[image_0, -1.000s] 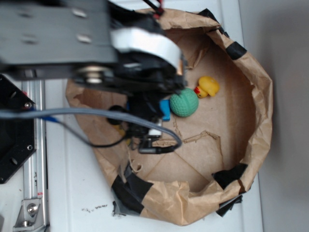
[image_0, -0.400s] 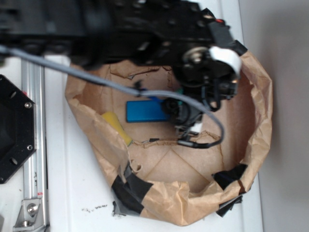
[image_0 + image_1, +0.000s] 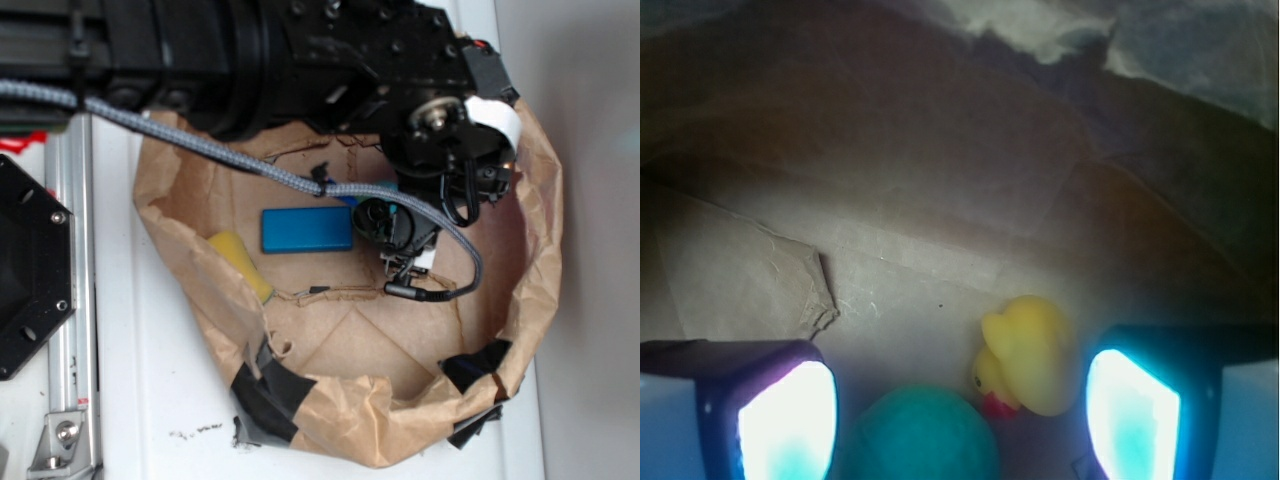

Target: Grab the yellow duck.

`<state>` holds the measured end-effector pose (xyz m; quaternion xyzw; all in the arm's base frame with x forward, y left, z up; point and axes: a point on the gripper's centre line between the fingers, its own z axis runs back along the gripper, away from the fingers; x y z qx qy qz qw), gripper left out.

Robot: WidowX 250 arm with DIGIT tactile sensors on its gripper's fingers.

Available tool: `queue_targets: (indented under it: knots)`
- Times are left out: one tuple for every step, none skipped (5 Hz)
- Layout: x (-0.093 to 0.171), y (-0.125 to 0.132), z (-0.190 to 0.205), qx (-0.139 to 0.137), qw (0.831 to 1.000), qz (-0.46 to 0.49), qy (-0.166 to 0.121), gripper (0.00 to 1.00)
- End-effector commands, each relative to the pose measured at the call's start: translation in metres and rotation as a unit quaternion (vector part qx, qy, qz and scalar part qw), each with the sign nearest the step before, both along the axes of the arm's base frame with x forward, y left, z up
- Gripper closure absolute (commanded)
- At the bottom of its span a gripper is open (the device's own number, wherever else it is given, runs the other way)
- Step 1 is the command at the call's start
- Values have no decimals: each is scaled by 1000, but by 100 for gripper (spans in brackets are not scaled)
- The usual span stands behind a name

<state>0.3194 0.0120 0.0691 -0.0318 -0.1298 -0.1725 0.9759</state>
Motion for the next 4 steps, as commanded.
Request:
queue_targets:
  knots:
    - [6,-9,3,-23,1000,13,0,0]
    - [4,-25,-21,-10,998,53,40,0]
    - [4,-25,-21,-10,998,53,40,0]
    - [4,-25,-21,-10,998,53,40,0]
